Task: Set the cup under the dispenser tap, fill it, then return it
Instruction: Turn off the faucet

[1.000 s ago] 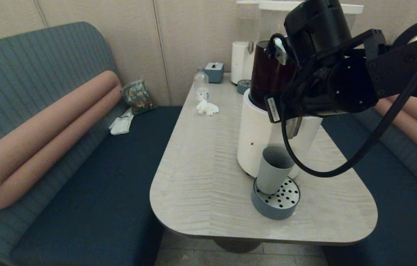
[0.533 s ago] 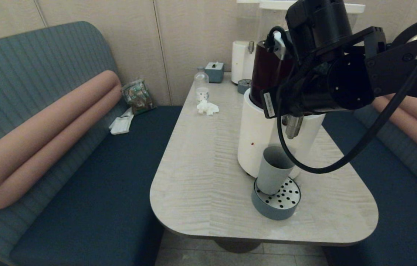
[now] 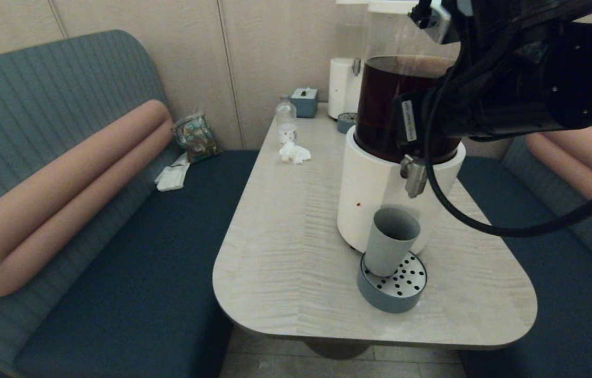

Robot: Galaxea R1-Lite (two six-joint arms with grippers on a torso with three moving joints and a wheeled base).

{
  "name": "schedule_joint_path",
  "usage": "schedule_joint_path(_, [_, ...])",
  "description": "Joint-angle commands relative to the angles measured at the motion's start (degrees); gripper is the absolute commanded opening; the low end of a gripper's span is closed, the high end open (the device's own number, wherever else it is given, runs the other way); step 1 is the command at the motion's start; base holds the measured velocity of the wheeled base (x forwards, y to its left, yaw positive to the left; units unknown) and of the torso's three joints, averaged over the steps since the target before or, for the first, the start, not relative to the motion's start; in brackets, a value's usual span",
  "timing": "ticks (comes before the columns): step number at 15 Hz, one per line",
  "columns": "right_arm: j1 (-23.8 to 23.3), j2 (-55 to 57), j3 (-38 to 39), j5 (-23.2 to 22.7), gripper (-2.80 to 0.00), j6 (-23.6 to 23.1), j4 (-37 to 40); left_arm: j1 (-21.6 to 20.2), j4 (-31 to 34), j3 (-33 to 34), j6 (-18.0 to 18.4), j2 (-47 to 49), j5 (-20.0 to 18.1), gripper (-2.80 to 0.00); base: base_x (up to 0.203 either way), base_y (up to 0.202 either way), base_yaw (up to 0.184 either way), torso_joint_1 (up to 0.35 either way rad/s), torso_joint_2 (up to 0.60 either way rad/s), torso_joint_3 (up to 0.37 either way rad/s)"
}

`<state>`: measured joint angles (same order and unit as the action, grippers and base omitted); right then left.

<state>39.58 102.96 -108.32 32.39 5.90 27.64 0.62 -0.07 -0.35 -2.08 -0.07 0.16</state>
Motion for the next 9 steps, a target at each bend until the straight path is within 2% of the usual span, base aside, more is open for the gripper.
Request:
schedule_joint_path(1, [0.1,-4.5,2.6,0.1,-2.80,0.1,0.2,0.0,0.0,0.0,0.0,0.0,0.0,-2.80,0.000,0.000,0.000,0.000,0.00,0.000])
schedule_joint_path(4, [0.1,-5.5,8.4,0.1,-2.80,0.3,-0.5,0.0,0.0,0.0,0.0,0.0,0.0,-2.80,0.000,0.000,0.000,0.000,0.00,0.000])
schedule_joint_path(9, [0.8,-3.8,9.2,0.4,-2.80,1.4,-1.4,0.0,0.0,0.0,0.0,0.0,0.0,-2.80,0.000,0.000,0.000,0.000,0.00,0.000])
